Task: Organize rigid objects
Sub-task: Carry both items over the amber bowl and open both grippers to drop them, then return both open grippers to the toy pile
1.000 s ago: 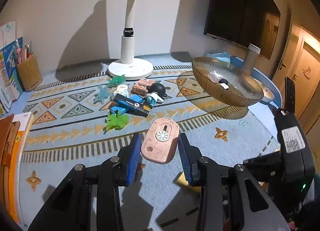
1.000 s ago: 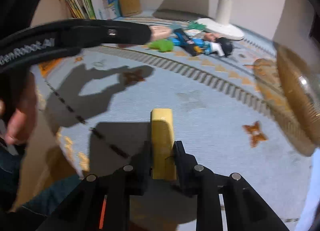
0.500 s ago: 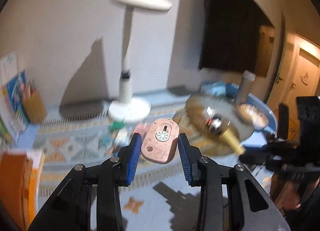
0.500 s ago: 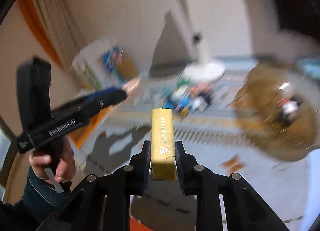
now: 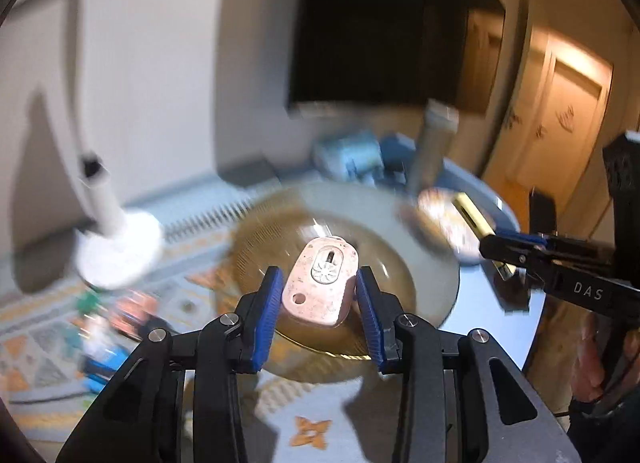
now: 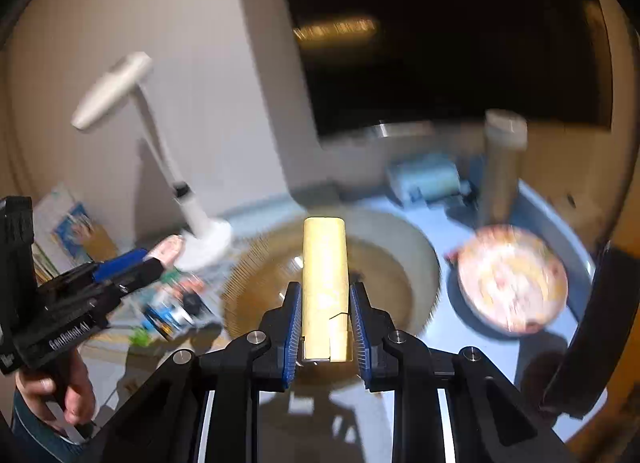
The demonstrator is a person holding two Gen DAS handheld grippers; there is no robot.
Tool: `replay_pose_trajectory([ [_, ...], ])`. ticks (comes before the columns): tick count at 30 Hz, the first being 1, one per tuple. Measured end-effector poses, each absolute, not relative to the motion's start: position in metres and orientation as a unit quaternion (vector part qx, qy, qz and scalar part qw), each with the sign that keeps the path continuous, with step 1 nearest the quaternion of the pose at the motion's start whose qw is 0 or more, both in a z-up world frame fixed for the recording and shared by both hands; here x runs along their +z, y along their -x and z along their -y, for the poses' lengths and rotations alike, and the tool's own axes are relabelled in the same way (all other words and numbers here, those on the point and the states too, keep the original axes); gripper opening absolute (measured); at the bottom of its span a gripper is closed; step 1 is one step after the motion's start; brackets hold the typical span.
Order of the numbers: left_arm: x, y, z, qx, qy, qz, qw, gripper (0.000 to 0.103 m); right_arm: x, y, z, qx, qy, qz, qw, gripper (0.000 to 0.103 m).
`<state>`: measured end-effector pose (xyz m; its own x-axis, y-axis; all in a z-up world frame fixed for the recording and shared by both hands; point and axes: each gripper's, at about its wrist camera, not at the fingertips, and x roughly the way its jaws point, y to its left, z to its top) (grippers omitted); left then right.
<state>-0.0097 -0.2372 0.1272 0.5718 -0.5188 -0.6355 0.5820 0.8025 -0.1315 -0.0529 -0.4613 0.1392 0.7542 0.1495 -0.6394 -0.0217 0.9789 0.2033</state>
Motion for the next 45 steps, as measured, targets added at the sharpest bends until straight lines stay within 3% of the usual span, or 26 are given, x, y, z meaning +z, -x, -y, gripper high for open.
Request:
replay_pose_trajectory([
  [11,0.077,-0.011,0.28,-0.333,-0.061,-0.411,0.846,0.037,0.077,0.013,0.464,0.007,-0.046,-0.463,0.885,0.024],
  [14,0.089,-0.006,0.27,-0.335,-0.047,-0.373,0.864,0.083,0.082,0.011,0.467,-0.004,-0.05,-0.457,0.888,0.038],
  [19,0.113,-0.003,0.232,-0.33,-0.017,-0.347,0.878,0.083,0.108,0.028,0.467,-0.009,-0.056,-0.41,0.91,0.053],
  [35,0.174,0.063,0.029,-0.231,0.123,-0.257,0.93,0.085,0.16,0.077,0.369,0.134,-0.072,-0.357,0.922,0.063],
  [40,0.146,0.071,-0.032,-0.161,0.166,-0.267,0.936,0.092,0.152,0.085,0.313,0.192,-0.061,-0.361,0.91,0.064],
  [45,0.074,0.061,-0.061,-0.061,0.139,-0.322,0.934,0.092,0.105,0.076,0.258,0.234,-0.051,-0.373,0.896,0.079],
])
